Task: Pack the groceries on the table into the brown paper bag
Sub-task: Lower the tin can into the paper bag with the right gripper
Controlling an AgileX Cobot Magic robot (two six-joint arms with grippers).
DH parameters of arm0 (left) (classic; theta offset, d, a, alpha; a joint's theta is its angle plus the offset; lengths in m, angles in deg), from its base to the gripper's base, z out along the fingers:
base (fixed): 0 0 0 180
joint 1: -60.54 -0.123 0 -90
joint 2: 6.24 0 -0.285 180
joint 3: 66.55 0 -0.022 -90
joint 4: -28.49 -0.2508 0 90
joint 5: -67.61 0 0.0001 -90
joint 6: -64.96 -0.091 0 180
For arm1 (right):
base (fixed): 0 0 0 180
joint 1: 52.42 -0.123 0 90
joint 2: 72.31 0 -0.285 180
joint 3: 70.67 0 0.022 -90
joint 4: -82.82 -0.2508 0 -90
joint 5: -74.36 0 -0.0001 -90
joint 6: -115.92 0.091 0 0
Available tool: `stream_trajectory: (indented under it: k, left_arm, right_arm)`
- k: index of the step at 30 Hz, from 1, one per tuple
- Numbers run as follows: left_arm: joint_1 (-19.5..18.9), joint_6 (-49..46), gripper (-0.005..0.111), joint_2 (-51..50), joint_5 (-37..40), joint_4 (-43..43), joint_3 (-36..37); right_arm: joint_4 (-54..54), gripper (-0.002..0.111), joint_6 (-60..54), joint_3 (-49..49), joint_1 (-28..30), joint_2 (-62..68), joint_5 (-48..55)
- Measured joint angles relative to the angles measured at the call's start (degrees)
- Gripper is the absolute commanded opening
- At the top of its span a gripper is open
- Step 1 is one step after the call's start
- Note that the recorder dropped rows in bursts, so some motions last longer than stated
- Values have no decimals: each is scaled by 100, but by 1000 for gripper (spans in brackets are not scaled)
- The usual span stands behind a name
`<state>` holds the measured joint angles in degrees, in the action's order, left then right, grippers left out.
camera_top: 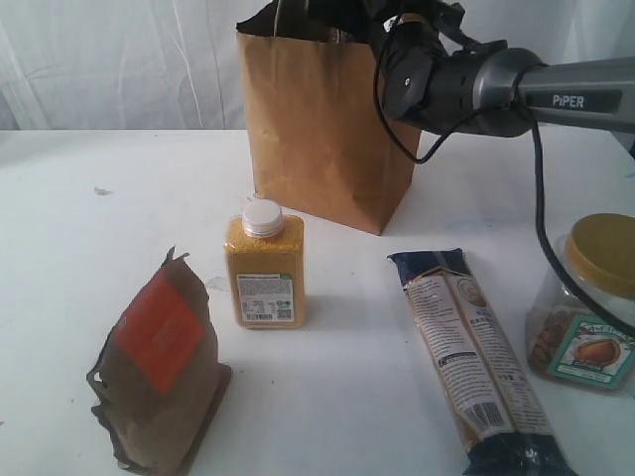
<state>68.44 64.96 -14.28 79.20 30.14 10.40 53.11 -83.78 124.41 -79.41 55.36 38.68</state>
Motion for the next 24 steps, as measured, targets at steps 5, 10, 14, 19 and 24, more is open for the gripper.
stream_trajectory:
  k: [5, 10, 14, 19, 24]
  left_arm:
    - [0, 0, 0, 0, 0, 0, 0]
    - [0, 0, 0, 0, 0, 0, 0]
    - [0, 0, 0, 0, 0, 0, 0]
    - [0, 0, 0, 0, 0, 0, 0]
    - [0, 0, 0, 0, 0, 0, 0]
  right_arm:
    - [0, 31, 0, 0, 0, -9, 73]
    - [0, 31, -34, 0, 0, -35, 182]
    - [0, 31, -47, 0, 0, -124, 658]
    - [0, 46, -84, 0, 0, -149, 899]
    - [26, 67, -84, 0, 0, -175, 1200]
